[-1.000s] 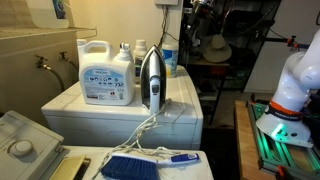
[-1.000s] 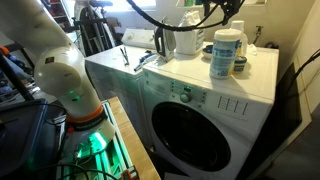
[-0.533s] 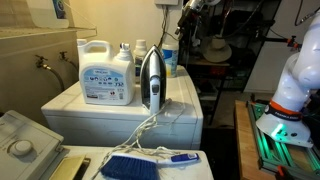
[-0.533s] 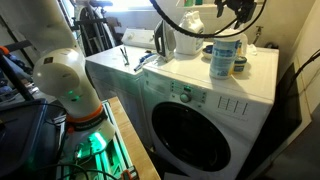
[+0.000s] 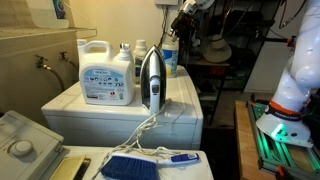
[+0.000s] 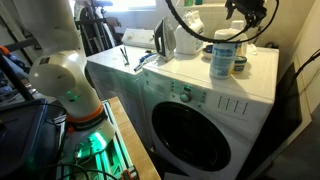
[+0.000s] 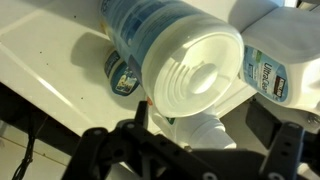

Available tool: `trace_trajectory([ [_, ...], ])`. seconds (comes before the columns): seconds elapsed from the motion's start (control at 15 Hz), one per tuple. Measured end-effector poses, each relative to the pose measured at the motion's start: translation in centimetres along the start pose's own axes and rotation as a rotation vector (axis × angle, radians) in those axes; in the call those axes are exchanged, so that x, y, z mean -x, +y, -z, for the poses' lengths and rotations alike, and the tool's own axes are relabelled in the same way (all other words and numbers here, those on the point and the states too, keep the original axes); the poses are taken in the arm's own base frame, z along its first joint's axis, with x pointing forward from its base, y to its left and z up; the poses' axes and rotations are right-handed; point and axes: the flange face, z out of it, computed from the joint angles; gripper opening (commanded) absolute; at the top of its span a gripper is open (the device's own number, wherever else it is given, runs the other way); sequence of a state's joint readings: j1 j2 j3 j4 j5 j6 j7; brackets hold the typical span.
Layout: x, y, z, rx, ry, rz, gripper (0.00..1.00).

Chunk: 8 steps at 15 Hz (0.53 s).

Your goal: Open the lid on the white and blue container at the front of the washing machine

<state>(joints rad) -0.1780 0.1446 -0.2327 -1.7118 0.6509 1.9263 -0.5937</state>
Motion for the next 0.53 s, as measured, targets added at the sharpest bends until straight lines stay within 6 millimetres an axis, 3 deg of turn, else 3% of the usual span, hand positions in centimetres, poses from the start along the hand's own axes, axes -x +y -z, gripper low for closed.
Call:
trace_trajectory([
  [0.53,-1.1,0.79,-0.36,-0.044,-0.026,0.004,1.0],
])
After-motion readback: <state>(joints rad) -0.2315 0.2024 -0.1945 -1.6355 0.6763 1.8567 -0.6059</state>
